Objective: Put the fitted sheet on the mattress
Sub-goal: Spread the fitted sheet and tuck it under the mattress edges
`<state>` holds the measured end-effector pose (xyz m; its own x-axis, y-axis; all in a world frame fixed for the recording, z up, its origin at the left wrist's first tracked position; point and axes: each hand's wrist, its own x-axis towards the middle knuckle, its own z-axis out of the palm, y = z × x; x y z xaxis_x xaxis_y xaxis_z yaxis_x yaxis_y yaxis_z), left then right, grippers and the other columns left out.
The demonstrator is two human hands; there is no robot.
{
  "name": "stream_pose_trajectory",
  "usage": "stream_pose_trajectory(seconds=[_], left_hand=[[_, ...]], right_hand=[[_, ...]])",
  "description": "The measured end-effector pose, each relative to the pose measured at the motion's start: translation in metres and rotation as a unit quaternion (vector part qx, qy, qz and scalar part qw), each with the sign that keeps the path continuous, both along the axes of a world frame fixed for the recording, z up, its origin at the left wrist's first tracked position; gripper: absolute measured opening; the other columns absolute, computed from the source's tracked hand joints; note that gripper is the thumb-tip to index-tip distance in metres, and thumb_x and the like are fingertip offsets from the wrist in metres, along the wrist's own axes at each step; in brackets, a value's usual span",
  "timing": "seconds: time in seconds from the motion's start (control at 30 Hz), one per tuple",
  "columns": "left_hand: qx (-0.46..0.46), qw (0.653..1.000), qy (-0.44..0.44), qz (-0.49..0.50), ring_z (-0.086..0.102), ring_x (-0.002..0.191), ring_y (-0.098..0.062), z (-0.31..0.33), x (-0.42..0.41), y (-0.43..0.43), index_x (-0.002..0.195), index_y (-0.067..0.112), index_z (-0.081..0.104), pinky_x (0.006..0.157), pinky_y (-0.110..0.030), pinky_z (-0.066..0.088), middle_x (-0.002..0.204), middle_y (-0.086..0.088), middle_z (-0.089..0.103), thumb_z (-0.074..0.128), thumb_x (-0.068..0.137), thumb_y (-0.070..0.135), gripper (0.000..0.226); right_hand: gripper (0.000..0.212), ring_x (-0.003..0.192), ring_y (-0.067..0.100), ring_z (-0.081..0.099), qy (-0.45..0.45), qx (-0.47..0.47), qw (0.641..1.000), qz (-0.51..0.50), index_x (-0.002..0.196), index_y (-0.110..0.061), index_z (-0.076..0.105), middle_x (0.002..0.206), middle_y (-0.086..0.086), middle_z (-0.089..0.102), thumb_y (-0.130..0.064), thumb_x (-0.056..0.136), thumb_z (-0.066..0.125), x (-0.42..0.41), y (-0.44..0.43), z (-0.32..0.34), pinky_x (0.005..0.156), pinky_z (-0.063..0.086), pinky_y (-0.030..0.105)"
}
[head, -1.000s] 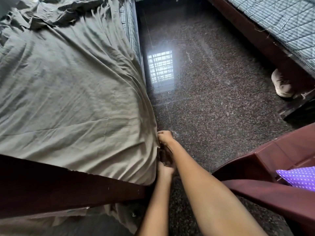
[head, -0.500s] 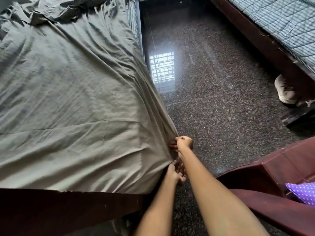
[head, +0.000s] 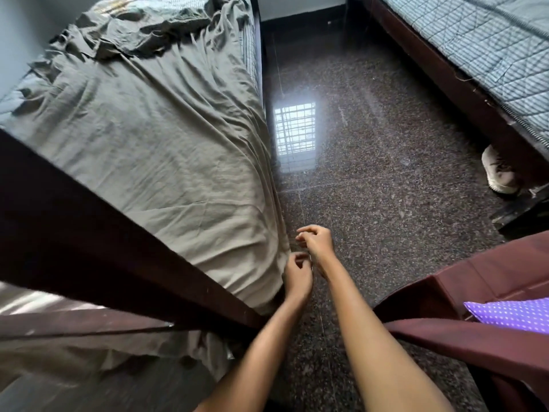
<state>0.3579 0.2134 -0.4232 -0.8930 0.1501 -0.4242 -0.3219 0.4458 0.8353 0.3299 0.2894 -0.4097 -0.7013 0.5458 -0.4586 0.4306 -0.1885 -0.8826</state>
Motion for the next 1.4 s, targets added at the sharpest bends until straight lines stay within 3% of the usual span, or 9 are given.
stream_pose_trajectory(seconds=[0.4, 0.5, 0.63, 0.73, 0.87, 0.97, 1.03, 1.13, 1.4], left_hand=[[0.067, 0.956, 0.042, -0.283, 0.062, 0.075, 0.002, 0.101, 0.05, -0.08, 0.104, -0.005, 0.061, 0.079, -0.023, 0.051, 0.092, -0.008, 0.067, 0.045, 0.081, 0.003, 0.029], [0.049, 0.886, 0.008, -0.461, 0.055, 0.059, 0.009, 0.098, 0.05, -0.123, 0.102, -0.011, 0.062, 0.067, -0.014, 0.044, 0.079, -0.002, 0.062, 0.044, 0.087, 0.002, 0.027], [0.03, 0.793, 0.075, -0.604, 0.054, 0.071, 0.004, 0.108, 0.025, -0.172, 0.101, -0.007, 0.063, 0.07, -0.007, 0.039, 0.104, -0.023, 0.066, 0.046, 0.093, 0.001, 0.021], [0.049, 0.793, 0.113, -0.596, 0.058, 0.082, -0.012, 0.119, 0.011, -0.194, 0.097, -0.006, 0.064, 0.079, -0.022, 0.045, 0.103, -0.024, 0.066, 0.044, 0.088, -0.007, 0.022], [0.063, 0.805, 0.233, -0.543, 0.061, 0.08, -0.026, 0.123, 0.007, -0.221, 0.088, -0.002, 0.064, 0.073, -0.034, 0.047, 0.09, -0.02, 0.067, 0.047, 0.087, 0.006, 0.019], [0.083, 0.82, 0.329, -0.461, 0.062, 0.091, -0.017, 0.115, 0.002, -0.252, 0.1, 0.006, 0.067, 0.081, -0.03, 0.047, 0.099, -0.009, 0.069, 0.048, 0.09, 0.009, 0.021], [0.097, 0.806, 0.409, -0.417, 0.06, 0.096, -0.014, 0.1, -0.002, -0.275, 0.102, 0.01, 0.068, 0.085, -0.025, 0.045, 0.102, -0.004, 0.068, 0.046, 0.09, 0.014, 0.025], [0.083, 0.765, 0.529, -0.358, 0.057, 0.099, -0.014, 0.073, -0.008, -0.306, 0.097, 0.011, 0.069, 0.089, -0.025, 0.043, 0.106, -0.002, 0.067, 0.046, 0.084, 0.013, 0.026], [-0.039, 0.717, 0.629, -0.299, 0.06, 0.096, -0.017, 0.037, -0.008, -0.346, 0.106, 0.016, 0.068, 0.08, -0.027, 0.048, 0.106, 0.001, 0.065, 0.049, 0.077, 0.012, 0.035]], right_hand=[[0.025, 0.043, -0.005, 0.051, 0.129, 0.083, 0.986, 0.073, 0.066, -0.012, 0.06, 0.058, 0.0, 0.058, 0.01, 0.08, 0.061, 0.046, -0.064, 0.14, 0.051, 0.042, 0.011], [0.035, 0.042, -0.007, 0.043, 0.146, 0.104, 0.984, 0.012, 0.058, -0.016, 0.055, 0.049, -0.013, 0.051, 0.01, 0.081, 0.06, 0.061, -0.105, 0.143, 0.048, 0.035, 0.01], [0.037, 0.044, -0.007, 0.045, 0.176, 0.047, 0.969, -0.168, 0.06, -0.016, 0.054, 0.046, -0.015, 0.053, 0.006, 0.09, 0.05, 0.083, -0.159, 0.145, 0.047, 0.039, 0.014], [0.031, 0.047, 0.0, 0.044, 0.19, 0.02, 0.948, -0.257, 0.061, -0.014, 0.051, 0.051, -0.014, 0.052, -0.007, 0.091, 0.049, 0.091, -0.186, 0.148, 0.05, 0.037, 0.024], [0.03, 0.068, 0.004, 0.055, 0.234, 0.086, 0.901, -0.354, 0.081, -0.015, 0.059, 0.074, -0.008, 0.059, -0.02, 0.101, 0.037, 0.09, -0.223, 0.143, 0.056, 0.043, 0.01], [0.027, 0.109, 0.007, 0.052, 0.231, 0.164, 0.876, -0.391, 0.122, -0.007, 0.055, 0.117, -0.005, 0.055, -0.016, 0.101, 0.04, 0.092, -0.252, 0.116, 0.082, 0.037, 0.0], [0.036, 0.123, 0.014, 0.047, 0.22, 0.26, 0.855, -0.39, 0.13, -0.003, 0.052, 0.131, 0.001, 0.05, -0.008, 0.094, 0.052, 0.1, -0.274, 0.085, 0.098, 0.039, 0.017], [0.021, 0.091, 0.019, 0.055, 0.16, 0.341, 0.838, -0.394, 0.102, 0.001, 0.066, 0.101, 0.008, 0.054, -0.001, 0.083, 0.056, 0.112, -0.301, 0.041, 0.084, 0.049, 0.041], [0.02, 0.092, 0.033, 0.061, -0.008, 0.289, 0.911, -0.295, 0.099, -0.006, 0.064, 0.095, 0.014, 0.067, -0.022, 0.088, 0.059, 0.11, -0.292, 0.01, 0.068, 0.036, 0.029]])
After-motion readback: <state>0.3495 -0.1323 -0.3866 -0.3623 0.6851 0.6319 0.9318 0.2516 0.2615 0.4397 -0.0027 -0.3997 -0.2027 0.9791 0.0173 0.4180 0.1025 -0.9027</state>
